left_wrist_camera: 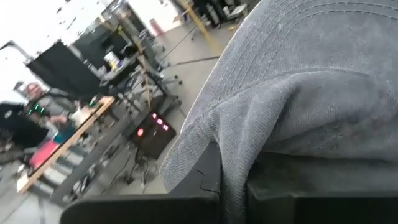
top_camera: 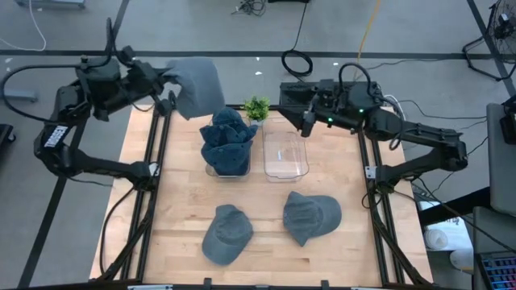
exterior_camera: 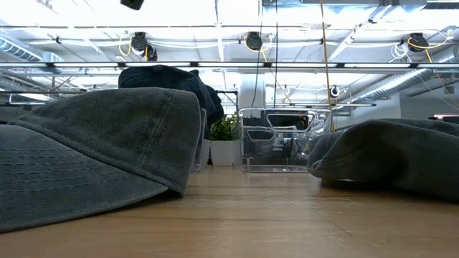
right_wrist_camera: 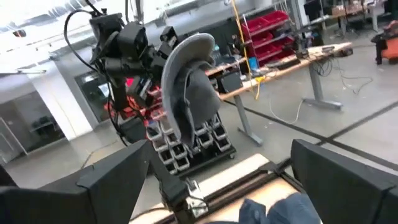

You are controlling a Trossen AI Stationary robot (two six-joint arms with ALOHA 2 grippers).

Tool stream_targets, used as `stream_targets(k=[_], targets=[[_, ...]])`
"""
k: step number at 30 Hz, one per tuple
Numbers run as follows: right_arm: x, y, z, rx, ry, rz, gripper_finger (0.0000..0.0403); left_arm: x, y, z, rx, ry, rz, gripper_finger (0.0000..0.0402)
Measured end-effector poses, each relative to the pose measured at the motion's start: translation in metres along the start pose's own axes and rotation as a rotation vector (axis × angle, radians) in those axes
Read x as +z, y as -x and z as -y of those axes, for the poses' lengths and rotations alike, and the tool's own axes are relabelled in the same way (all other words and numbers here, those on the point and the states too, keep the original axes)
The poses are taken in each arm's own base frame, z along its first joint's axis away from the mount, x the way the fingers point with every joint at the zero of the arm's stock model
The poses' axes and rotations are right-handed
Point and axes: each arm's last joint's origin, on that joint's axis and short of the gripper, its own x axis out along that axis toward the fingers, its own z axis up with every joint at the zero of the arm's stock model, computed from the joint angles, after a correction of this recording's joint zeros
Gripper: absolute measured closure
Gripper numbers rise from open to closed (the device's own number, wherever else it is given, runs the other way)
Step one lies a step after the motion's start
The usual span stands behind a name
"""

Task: Pick & Place hat
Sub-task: Put the top gray cap into the right transparent bin

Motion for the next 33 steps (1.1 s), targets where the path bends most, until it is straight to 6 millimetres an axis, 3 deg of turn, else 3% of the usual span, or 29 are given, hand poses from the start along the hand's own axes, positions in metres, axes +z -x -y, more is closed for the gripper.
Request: stream_targets(k=[10, 24, 28, 33], targets=[[-0.007, -0.010, 0.000, 0.011, 0.053, -0.005, 0.0023, 0.022, -0.036, 0.035, -0.070, -0.064, 0.033, 0.0396], [-0.007, -0.008, -0.013, 0.299, 0.029, -0.073, 0.0023, 0.050, -0.067, 0.073, -0.083, -0.047, 0.149, 0.0396], [-0.001, -0.008, -0.015, 0.314, -0.065, -0.022, 0.0023, 0.051, -0.073, 0.087, -0.120, -0.078, 0.134, 0.0396], [-0.001, -0.008, -0.013, 0.255, -0.307, -0.032, 0.0023, 0.051, -0.078, 0.107, -0.175, -0.159, 0.114, 0.0396]])
